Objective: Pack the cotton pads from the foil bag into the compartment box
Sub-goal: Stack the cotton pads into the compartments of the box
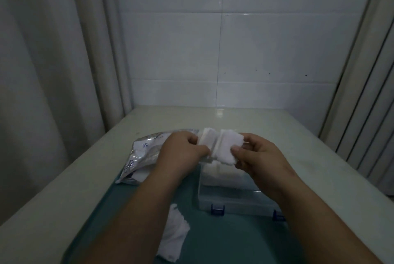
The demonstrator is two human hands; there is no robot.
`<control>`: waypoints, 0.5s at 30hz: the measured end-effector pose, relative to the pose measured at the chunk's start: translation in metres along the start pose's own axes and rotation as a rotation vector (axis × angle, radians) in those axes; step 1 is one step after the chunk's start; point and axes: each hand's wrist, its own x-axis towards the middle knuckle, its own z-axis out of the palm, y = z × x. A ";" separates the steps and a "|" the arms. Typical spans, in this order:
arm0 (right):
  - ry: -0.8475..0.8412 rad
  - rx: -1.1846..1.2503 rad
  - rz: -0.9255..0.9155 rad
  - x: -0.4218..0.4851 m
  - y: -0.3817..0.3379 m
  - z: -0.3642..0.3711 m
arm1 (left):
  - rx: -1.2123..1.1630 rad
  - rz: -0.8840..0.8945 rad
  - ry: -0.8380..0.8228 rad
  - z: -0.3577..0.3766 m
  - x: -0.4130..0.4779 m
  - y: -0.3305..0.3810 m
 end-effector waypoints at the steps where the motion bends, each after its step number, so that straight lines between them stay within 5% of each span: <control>1: 0.008 0.009 -0.012 0.001 -0.001 -0.003 | -0.032 -0.012 -0.018 0.004 -0.001 0.003; 15: 0.128 -0.206 -0.002 0.004 0.006 -0.011 | -0.345 -0.048 -0.164 0.032 -0.014 0.007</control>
